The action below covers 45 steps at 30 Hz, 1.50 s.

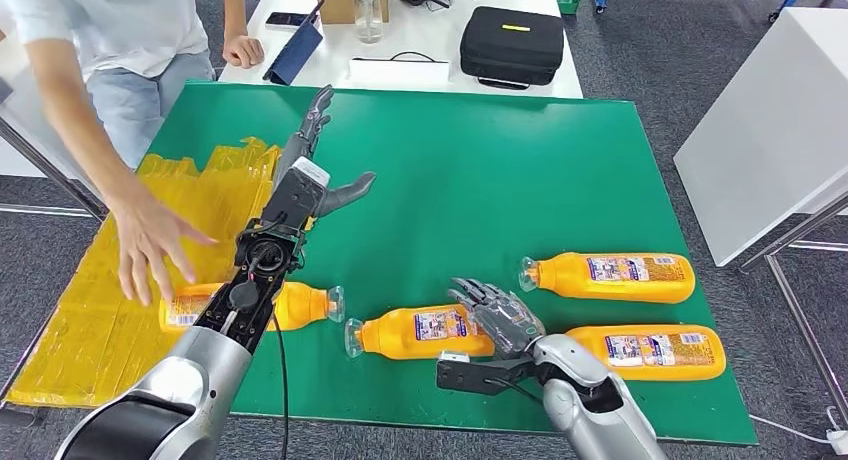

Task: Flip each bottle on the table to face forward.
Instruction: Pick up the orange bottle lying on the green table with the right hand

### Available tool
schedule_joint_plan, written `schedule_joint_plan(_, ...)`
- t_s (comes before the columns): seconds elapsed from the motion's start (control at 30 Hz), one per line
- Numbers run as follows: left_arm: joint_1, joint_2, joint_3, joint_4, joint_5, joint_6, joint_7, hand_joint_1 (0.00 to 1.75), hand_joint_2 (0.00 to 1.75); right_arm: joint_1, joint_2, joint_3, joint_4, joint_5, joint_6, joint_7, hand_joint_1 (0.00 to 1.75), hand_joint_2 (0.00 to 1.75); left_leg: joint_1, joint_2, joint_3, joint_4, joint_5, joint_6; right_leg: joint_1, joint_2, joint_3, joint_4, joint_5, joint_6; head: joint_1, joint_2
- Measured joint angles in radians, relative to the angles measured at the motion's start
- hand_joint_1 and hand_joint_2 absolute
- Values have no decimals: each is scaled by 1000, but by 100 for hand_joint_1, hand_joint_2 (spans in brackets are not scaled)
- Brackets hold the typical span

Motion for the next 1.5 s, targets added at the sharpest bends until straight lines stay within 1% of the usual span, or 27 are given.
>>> schedule_joint_plan(0.07, -3, -1, -3, 1, 9, 1, -1, 0, 175, -26, 0, 11, 35, -10, 3, -9, 0, 175, 0, 0, 1, 0, 0, 0, 0, 0, 0, 0, 0, 0, 0, 0)
schedule_joint_plan(0.1, -4, -2, -5, 2, 13, 2, -2, 0, 175, -40, 0, 16, 56, -14, 1, -12, 9, 175, 0, 1, 1, 0, 0, 0, 0, 0, 1, 0, 0, 0, 0, 0)
schedule_joint_plan(0.13, -5, -2, -8, 3, 18, 3, -2, 0, 175, -54, -1, 22, 78, -14, -7, -9, 40, 175, 0, 1, 2, 0, 0, 0, 0, 0, 1, 0, 0, 0, 0, 0)
schedule_joint_plan(0.2, -6, -3, -12, 4, 25, 4, -2, 0, 175, -76, 0, 32, 124, -4, -41, 15, 126, 175, 0, 1, 4, 0, 0, 0, 0, 1, 3, 0, 0, 0, 0, 0)
schedule_joint_plan(0.23, -6, -3, -14, 4, 28, 5, -2, 0, 175, -82, 2, 35, 144, 8, -69, 38, 161, 175, 0, 1, 5, 0, -1, 0, 0, 1, 4, 0, -1, -1, 0, 0)
schedule_joint_plan(0.27, -5, -3, -16, 4, 31, 5, -2, 0, 175, -84, 4, 35, 159, 20, -95, 62, 173, 175, 0, 1, 6, 0, -1, 0, 0, 1, 5, 0, -1, -2, 0, 0)
schedule_joint_plan(0.33, -3, -3, -19, 4, 36, 5, -1, 0, 175, -80, 9, 33, 175, 47, -133, 107, 173, 175, 0, 1, 8, 0, -2, -2, 0, 0, 7, -1, -4, -1, 0, 0)
schedule_joint_plan(0.43, 3, -3, -23, 3, 37, 5, 0, 0, 175, -73, 15, 29, 178, 71, -147, 136, 174, 175, 0, 0, 11, 0, -3, -3, 0, 0, 10, -1, -5, 0, 0, 0)
schedule_joint_plan(0.6, 8, -3, -25, 0, 39, 3, 3, 0, 175, -64, 22, 19, 179, 97, -148, 153, 175, 175, 0, -1, 14, 0, -3, -2, 0, 0, 13, -1, -5, 0, 0, 0)
schedule_joint_plan(0.8, 18, -3, -25, -12, 43, -2, 15, 0, 175, -35, 36, -17, 170, 129, -158, 178, 175, 175, 0, -1, 15, 0, -3, -2, 0, -1, 14, -1, -5, 0, 0, 0)
schedule_joint_plan(1.03, 21, -3, -25, -16, 45, -3, 16, 0, 175, -20, 45, -42, 154, 132, -160, 182, 175, 175, 0, -1, 15, 0, -3, -2, 0, -1, 14, -1, -5, 0, 0, 0)
schedule_joint_plan(1.13, 22, -3, -25, -16, 49, -4, 15, 0, 175, -6, 50, -58, 137, 124, -180, 173, 175, 175, 0, -1, 15, 0, -3, -1, 0, -1, 14, -1, -5, 0, 0, 0)
schedule_joint_plan(1.2, 28, -3, -25, -19, 61, -9, 11, 0, 175, 15, 57, -80, 113, 94, -216, 150, 175, 175, 0, -2, 14, 0, -3, -1, 0, -1, 14, -1, -5, 0, 0, 0)
schedule_joint_plan(1.3, 49, -3, -25, -31, 102, -29, 10, 0, 175, 60, 69, -126, 69, 7, -292, 97, 175, 175, 0, -2, 13, 0, -4, -1, 0, -1, 13, 0, -5, 0, 0, 0)
schedule_joint_plan(1.4, 65, -4, -23, -45, 164, -53, 36, 0, 175, 95, 81, -170, 30, -88, -352, 45, 175, 175, 0, -2, 10, 0, -4, -1, 0, -1, 11, 0, -4, 1, 0, 0)
schedule_joint_plan(1.5, 78, -5, -20, -72, 253, -81, 68, 0, 175, 108, 95, -221, 0, -223, -425, -19, 175, 175, 0, -2, 9, 0, -4, -1, 0, -1, 10, 0, -4, 1, 0, 0)
